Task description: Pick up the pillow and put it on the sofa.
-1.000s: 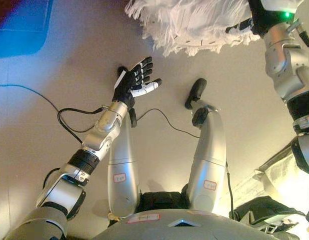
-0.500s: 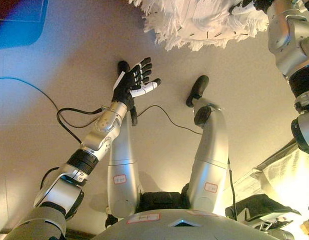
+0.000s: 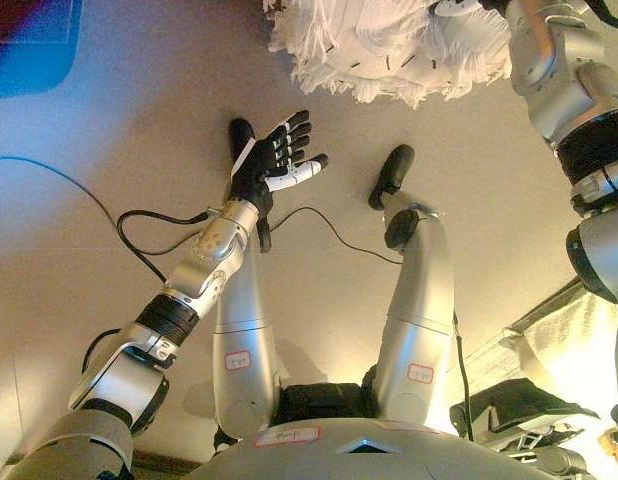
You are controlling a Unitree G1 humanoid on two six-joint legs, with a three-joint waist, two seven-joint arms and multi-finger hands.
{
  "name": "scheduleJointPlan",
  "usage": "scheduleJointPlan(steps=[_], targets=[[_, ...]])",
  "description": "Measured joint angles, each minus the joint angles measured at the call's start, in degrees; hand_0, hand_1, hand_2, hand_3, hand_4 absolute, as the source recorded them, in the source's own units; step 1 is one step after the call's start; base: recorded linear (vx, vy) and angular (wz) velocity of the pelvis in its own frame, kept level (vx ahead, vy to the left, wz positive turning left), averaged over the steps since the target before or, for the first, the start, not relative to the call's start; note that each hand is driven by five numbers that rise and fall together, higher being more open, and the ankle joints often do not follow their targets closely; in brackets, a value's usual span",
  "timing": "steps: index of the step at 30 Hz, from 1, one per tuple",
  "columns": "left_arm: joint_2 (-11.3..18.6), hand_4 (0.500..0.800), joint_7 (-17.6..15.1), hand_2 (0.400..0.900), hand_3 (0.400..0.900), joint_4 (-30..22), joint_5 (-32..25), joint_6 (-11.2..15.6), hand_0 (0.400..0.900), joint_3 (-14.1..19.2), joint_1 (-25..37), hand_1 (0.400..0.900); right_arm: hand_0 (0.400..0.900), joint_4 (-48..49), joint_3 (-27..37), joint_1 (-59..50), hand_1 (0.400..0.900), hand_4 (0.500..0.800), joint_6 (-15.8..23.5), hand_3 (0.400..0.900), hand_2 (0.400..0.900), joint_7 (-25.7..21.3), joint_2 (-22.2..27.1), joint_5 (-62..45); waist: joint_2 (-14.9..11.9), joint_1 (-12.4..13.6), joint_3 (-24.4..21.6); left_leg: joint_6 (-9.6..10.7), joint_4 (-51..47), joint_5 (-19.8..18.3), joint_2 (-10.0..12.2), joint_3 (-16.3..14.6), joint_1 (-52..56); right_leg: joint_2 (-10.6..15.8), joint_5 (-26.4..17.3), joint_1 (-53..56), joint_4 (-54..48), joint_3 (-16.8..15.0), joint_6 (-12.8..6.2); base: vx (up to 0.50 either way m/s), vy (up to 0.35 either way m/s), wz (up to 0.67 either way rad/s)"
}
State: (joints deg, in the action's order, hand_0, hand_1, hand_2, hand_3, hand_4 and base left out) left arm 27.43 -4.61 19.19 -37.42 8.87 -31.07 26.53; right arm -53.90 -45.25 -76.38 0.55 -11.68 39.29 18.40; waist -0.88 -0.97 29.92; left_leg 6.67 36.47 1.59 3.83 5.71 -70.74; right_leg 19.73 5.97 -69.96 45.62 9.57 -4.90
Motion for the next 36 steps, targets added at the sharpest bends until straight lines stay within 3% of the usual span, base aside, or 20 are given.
scheduleJointPlan(steps=[9,13,18,26,36], targets=[[-2.6,0.800,-5.0,0.900,0.900,2.5,0.5,0.1,0.900,7.6,-1.1,0.900,0.400,8.2,1.8,6.2,0.400,0.500,-0.2,0.400,0.400,-0.1,0.7,0.3,0.0,-0.2,0.0,0.0,-1.9,0.1,0.1,-1.2,4.6,-0.1,0.0,3.4,-1.1,-0.6,-0.06,-0.01,-0.003,-0.03],[-3.0,0.800,-7.8,0.900,0.900,3.5,2.1,0.1,0.900,10.1,-2.3,0.900,0.400,14.6,6.9,12.9,0.400,0.500,-0.3,0.400,0.400,-0.1,0.7,1.8,0.0,-0.2,0.0,-0.1,-4.3,0.2,0.3,-1.7,8.5,-0.3,-0.3,7.2,-3.3,-0.6,-0.41,-0.01,-0.005,-0.05],[-4.0,0.800,-10.0,0.900,0.900,6.0,5.9,0.1,0.900,11.0,-3.0,0.900,0.400,19.0,11.1,19.9,0.400,0.500,-0.7,0.400,0.400,-0.3,1.0,4.6,-0.1,-0.3,0.0,-0.1,-8.2,0.5,0.4,-2.9,16.1,-0.6,-1.0,14.4,-7.5,-0.3,-1.23,0.00,0.012,-0.08],[-5.0,0.800,-9.7,0.900,0.900,7.4,8.6,0.0,0.900,12.0,-5.2,0.900,0.400,28.2,16.8,30.7,0.400,0.500,-0.5,0.400,0.400,-0.3,2.7,7.2,-0.2,-0.9,0.0,-0.4,-16.0,1.4,0.6,-4.0,30.0,-1.5,-2.4,28.2,-15.5,0.3,-2.50,0.02,-0.007,-0.05],[-5.0,0.800,-6.7,0.900,0.900,7.5,11.4,-0.2,0.900,14.9,-10.4,0.900,0.400,38.4,23.3,42.5,0.400,0.500,0.1,0.400,0.400,1.0,3.5,7.3,-0.8,-1.7,-0.2,-0.5,-24.4,2.1,1.8,-4.9,46.9,-3.6,-4.7,46.0,-26.1,1.8,-3.24,0.06,0.005,-0.08]])
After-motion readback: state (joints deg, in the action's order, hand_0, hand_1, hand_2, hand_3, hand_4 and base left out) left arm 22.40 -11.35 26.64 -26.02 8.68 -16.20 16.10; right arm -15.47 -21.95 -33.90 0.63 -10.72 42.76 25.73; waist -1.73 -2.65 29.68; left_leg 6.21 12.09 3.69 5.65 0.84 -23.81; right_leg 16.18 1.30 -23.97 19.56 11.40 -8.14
